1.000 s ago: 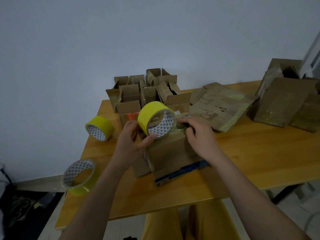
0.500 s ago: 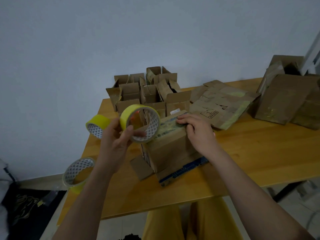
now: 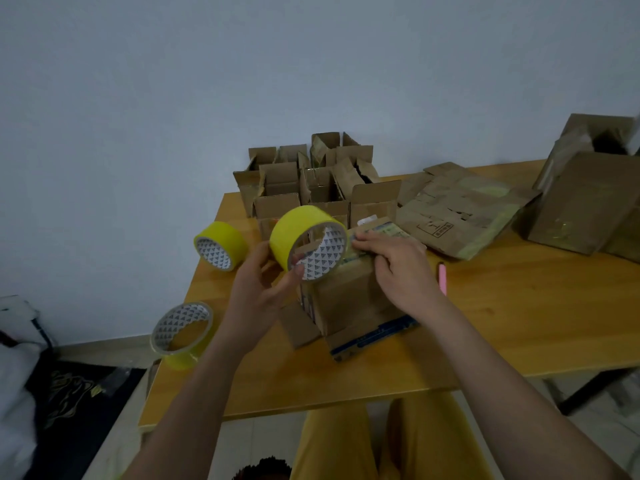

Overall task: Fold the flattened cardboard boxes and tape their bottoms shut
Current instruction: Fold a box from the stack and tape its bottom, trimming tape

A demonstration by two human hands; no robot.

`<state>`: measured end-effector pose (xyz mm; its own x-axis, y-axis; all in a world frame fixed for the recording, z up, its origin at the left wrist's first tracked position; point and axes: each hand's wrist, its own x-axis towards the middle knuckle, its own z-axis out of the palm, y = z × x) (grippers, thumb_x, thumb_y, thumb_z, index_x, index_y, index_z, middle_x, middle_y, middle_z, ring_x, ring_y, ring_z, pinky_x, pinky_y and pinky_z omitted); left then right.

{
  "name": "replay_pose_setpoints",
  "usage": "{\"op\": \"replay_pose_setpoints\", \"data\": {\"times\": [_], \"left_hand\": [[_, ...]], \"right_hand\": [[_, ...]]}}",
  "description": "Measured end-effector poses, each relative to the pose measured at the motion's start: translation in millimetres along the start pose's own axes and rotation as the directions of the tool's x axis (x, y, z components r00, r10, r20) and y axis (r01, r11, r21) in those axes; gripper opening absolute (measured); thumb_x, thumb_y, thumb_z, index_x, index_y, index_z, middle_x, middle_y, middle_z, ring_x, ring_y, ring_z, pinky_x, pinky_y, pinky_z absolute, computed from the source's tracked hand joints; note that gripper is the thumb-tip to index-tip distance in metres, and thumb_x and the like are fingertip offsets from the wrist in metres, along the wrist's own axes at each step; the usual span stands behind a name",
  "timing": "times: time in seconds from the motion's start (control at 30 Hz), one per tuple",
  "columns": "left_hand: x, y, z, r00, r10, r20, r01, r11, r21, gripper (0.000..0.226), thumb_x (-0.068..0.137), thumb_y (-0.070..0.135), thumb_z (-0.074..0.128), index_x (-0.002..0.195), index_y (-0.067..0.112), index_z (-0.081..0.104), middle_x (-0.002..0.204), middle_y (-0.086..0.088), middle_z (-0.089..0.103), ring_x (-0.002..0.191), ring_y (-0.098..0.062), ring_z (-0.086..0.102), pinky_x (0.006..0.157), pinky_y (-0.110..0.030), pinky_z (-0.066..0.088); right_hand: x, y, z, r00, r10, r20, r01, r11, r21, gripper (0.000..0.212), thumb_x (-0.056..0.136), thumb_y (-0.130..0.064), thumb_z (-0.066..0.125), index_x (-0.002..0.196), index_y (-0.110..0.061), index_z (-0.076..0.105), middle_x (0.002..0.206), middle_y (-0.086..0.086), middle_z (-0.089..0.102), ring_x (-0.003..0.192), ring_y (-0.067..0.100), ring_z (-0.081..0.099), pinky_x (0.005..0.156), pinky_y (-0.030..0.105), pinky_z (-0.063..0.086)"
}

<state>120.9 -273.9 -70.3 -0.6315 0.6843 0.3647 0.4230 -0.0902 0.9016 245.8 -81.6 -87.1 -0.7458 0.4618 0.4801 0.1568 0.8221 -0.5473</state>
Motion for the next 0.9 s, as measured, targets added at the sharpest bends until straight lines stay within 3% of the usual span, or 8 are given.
{"op": "replay_pose_setpoints", "data": {"times": [0.07,0.17,0.27,0.37,0.53,0.67,0.77,0.9], "left_hand": [[2,-1,0,1.0,-0.006,-0.001,0.006,0.999,-0.042,0.035,0.085,0.039,0.071,0.104,0.014,0.058,0.098,0.003,0.066,0.098,-0.022,0.064,0.08,-0.043,0.057],[2,-2,1,1.0,-0.019,-0.006,0.018,0.99,-0.137,0.042,0.078,0.039,0.069,0.108,0.012,0.058,0.106,-0.009,0.067,0.103,-0.03,0.064,0.084,-0.058,0.054],[1,-4,2,0.998,-0.055,-0.013,0.051,0.976,-0.213,0.047,0.075,0.037,0.073,0.114,0.014,0.06,0.111,-0.016,0.068,0.107,-0.031,0.065,0.089,-0.06,0.053],[2,-4,2,0.999,-0.044,-0.026,0.035,0.96,-0.276,0.05,0.074,0.035,0.075,0.117,0.014,0.061,0.11,-0.017,0.068,0.108,-0.033,0.064,0.089,-0.06,0.053],[-1,-1,-2,0.996,-0.076,-0.054,0.042,0.886,-0.463,0.046,0.071,0.026,0.073,0.113,0.01,0.061,0.087,-0.007,0.071,0.087,-0.022,0.07,0.076,-0.044,0.057],[-5,2,-2,0.997,-0.059,-0.052,0.027,0.876,-0.481,0.063,0.058,0.041,0.09,0.106,0.009,0.064,0.074,-0.004,0.064,0.068,-0.015,0.064,0.065,-0.027,0.055],[-12,-1,-7,0.997,-0.059,-0.053,0.025,0.865,-0.501,0.06,0.054,0.045,0.091,0.102,0.018,0.068,0.071,0.0,0.063,0.065,-0.012,0.062,0.062,-0.025,0.054],[-18,5,-13,1.0,0.015,-0.001,-0.015,0.927,-0.376,0.049,0.057,0.051,0.088,0.1,0.033,0.073,0.078,0.007,0.069,0.073,-0.008,0.066,0.065,-0.022,0.054]], "right_hand": [[2,-1,-1,1.0,0.024,-0.008,-0.024,1.0,0.002,0.043,0.091,0.0,0.044,0.117,-0.022,0.07,0.129,-0.01,0.063,0.126,0.004,0.052,0.112,0.04,0.03],[3,-3,-1,0.998,0.055,-0.003,-0.055,0.998,0.012,0.042,0.092,-0.001,0.044,0.115,-0.022,0.071,0.128,-0.01,0.064,0.125,0.005,0.053,0.114,0.04,0.027],[4,1,3,0.998,0.063,-0.009,-0.063,0.996,0.059,0.042,0.09,-0.007,0.041,0.113,-0.021,0.072,0.124,-0.009,0.066,0.123,0.005,0.055,0.112,0.051,0.034],[5,5,5,0.997,0.065,-0.035,-0.061,0.994,0.088,0.044,0.086,-0.013,0.037,0.11,-0.02,0.074,0.12,-0.009,0.068,0.119,0.005,0.058,0.109,0.051,0.039],[6,4,5,0.997,0.056,-0.052,-0.051,0.993,0.103,0.043,0.086,-0.012,0.038,0.105,-0.021,0.076,0.117,-0.008,0.07,0.115,0.003,0.06,0.109,0.049,0.039],[6,6,6,0.997,0.065,-0.052,-0.059,0.992,0.114,0.044,0.085,-0.015,0.037,0.104,-0.021,0.076,0.116,-0.009,0.07,0.114,0.003,0.061,0.108,0.05,0.04],[7,4,6,0.995,0.091,-0.047,-0.085,0.989,0.121,0.045,0.084,-0.016,0.036,0.102,-0.023,0.076,0.114,-0.01,0.07,0.114,0.005,0.061,0.109,0.051,0.038],[6,3,6,0.995,0.098,-0.029,-0.093,0.986,0.141,0.045,0.083,-0.015,0.036,0.101,-0.022,0.077,0.115,-0.01,0.07,0.115,0.006,0.061,0.107,0.052,0.038]]}}
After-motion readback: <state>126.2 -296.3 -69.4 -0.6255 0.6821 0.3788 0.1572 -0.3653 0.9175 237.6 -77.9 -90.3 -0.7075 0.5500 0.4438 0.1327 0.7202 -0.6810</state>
